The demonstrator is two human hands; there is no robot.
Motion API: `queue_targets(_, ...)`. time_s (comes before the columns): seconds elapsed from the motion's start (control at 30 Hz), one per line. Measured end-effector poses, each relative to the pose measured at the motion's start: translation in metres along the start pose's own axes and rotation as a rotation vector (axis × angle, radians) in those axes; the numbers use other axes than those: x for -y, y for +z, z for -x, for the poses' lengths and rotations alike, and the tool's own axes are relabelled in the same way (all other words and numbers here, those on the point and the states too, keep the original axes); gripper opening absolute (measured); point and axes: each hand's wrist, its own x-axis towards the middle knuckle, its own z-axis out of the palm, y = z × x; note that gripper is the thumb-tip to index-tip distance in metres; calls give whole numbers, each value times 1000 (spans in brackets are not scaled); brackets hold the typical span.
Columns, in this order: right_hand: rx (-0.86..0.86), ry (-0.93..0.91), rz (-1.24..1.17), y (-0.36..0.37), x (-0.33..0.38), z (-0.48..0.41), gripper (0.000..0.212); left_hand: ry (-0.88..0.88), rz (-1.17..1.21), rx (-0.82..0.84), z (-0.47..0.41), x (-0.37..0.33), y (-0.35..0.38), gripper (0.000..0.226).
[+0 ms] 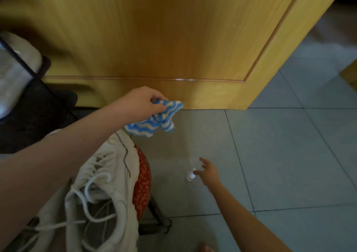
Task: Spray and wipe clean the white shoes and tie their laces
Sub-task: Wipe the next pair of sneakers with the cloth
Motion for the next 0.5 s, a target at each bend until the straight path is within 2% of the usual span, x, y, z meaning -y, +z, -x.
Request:
queue_targets(0.1,-128,-234,20,-19,42,14,53,2,79,-55,12,-3,-13,27)
queue_targets(0.17,-62,-281,91,-28,70,28,53,-11,120,-70,22,-4,-20,26)
queue_targets(0.23,27,-238,91,-34,81,39,52,-18,134,-65,31,-3,-25,25)
queue_targets(0.33,24,-210,-34,-38,93,60,42,-30,132,-65,46,-2,-31,26)
queue_targets(0.4,-10,-292,-126,-39,114,78,33,-46,145,-79,53,-2,-35,25)
queue_targets(0.47,66,-402,-329,-38,150,101,28,-69,171,-91,60,-2,-38,25)
queue_targets(0.5,146,-440,-431,-36,169,113,32,-82,195,-96,62,-2,-39,26)
